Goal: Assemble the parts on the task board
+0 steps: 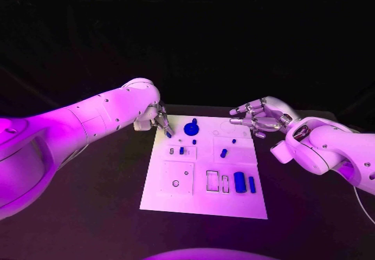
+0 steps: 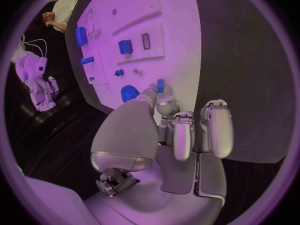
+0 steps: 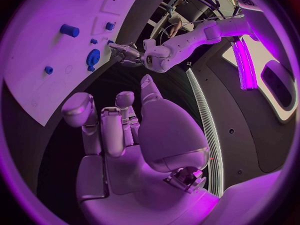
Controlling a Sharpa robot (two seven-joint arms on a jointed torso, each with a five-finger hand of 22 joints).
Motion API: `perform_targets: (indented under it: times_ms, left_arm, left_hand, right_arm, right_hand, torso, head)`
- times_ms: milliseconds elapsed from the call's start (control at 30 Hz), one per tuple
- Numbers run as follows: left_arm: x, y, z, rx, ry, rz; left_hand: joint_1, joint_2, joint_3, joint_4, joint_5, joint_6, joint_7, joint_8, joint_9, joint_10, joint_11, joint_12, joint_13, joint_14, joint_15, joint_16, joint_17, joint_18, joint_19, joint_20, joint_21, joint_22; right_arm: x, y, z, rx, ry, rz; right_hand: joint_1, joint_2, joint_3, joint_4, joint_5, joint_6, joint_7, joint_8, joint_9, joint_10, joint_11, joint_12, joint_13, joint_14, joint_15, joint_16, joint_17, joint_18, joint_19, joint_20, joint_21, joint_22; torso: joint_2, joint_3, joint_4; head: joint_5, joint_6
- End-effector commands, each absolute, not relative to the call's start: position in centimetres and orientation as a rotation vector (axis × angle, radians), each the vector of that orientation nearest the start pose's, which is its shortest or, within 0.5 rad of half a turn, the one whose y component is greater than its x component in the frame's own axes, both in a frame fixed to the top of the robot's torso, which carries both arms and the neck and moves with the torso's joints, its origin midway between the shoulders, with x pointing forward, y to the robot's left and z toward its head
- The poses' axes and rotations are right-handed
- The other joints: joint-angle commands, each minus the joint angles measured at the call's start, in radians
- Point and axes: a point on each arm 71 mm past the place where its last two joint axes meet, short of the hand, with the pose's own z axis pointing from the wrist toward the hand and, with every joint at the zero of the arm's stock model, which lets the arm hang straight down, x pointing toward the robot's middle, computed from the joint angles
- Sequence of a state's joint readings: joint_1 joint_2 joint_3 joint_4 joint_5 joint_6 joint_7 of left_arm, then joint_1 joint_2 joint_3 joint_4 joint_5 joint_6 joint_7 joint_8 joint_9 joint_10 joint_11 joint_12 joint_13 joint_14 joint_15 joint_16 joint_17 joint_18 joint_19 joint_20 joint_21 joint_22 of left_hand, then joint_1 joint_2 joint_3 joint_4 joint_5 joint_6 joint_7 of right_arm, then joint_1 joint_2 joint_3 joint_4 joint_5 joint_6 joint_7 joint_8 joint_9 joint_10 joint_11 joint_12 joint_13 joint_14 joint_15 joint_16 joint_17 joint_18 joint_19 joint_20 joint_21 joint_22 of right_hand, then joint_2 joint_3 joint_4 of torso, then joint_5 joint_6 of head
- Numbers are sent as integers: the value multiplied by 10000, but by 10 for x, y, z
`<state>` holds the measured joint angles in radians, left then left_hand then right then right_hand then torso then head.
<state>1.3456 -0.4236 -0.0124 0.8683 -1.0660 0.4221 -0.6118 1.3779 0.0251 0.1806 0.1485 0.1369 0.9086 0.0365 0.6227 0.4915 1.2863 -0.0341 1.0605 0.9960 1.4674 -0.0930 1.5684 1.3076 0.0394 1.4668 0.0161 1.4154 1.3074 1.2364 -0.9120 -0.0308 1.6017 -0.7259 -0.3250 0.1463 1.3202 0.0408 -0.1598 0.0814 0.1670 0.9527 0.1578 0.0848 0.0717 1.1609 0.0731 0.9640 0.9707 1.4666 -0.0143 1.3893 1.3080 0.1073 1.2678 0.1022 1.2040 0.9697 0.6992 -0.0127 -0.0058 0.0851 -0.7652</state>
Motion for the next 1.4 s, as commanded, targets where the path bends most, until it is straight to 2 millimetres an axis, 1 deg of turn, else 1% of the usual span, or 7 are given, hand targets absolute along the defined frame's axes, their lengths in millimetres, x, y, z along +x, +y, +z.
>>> perform_targets:
  times_ms: [33,167,367,767,1033,1100,1400]
  left_arm:
    - [591,195,-183,-2426,24088,-1357]
    - [589,197,-182,-2656,23951,-1861]
    - [582,198,-178,-2933,23726,-2767]
    - [552,199,-167,-2722,22798,-4022]
    - [536,196,-180,-1843,22510,-3711]
    - [532,195,-184,-1695,22562,-3667]
    - [526,192,-193,-1400,22829,-3387]
  left_hand:
    - [-54,-388,1894,-560,59,-37,142,80,150,15,68,-114,-125,1034,73,24,2632,49,293,44,17,1202]
    - [-694,-983,3621,-795,47,-35,136,231,339,103,55,-111,-185,1034,102,24,2632,48,305,71,15,1239]
    - [-1064,-1287,4438,-1058,34,-50,105,352,487,175,73,-62,-184,1034,82,24,2632,32,339,73,62,1308]
    - [-1229,-1546,4814,-1258,71,34,75,427,566,377,38,135,-23,1034,65,24,2632,-21,440,52,248,1488]
    - [-1275,-1621,4898,-1295,98,75,62,436,575,436,26,186,21,1034,58,24,2632,-29,458,43,280,1520]
    - [-1275,-1621,4898,-1295,98,75,62,436,575,436,26,186,21,1034,58,24,2632,-29,458,43,280,1520]
    - [-1275,-1621,4898,-1295,98,75,62,436,575,436,26,186,21,1034,58,24,2632,-29,458,43,280,1520]
  right_arm:
    - [476,-207,-155,3957,16540,11971]
    - [476,-207,-155,3955,16543,11975]
    - [476,-208,-155,3975,16540,11942]
    - [476,-211,-155,4028,16475,11909]
    - [478,-212,-155,4113,16378,11848]
    - [478,-212,-155,4124,16392,11836]
    - [478,-212,-156,4115,16460,11797]
  right_hand:
    - [43,20,-54,19,36,-88,-4,47,1,-72,-22,-16,-11,386,85,-32,67,128,-59,-19,-26,-3]
    - [43,20,-54,19,36,-88,-4,47,1,-72,-22,-16,-11,386,85,-32,67,128,-59,-19,-26,-3]
    - [43,20,-54,19,36,-88,-4,47,1,-72,-22,-16,-11,386,85,-32,67,128,-59,-19,-26,-3]
    - [39,42,-69,36,47,-85,-4,53,2,-66,-22,-6,-8,383,86,-40,58,128,-59,-19,-30,-6]
    - [60,84,-97,57,117,-65,-12,72,8,-43,-28,23,0,394,80,-23,85,125,-44,-22,-25,9]
    - [60,84,-97,57,117,-65,-12,72,8,-43,-28,23,0,394,80,-23,85,125,-44,-22,-25,9]
    - [65,98,-106,64,139,-65,-12,75,8,-56,-29,5,-22,392,79,-31,76,128,-49,-23,-34,-4]
  torso:
    - [-6,0,-6]
    - [-5,6,-8]
    - [-23,7,34]
    - [-26,11,66]
    - [-39,8,84]
    - [-33,12,50]
    - [-31,15,64]
  head:
    - [17,-11]
    - [18,22]
    - [9,-4]
    - [55,-32]
    - [82,-74]
    - [107,-87]
    - [108,-103]
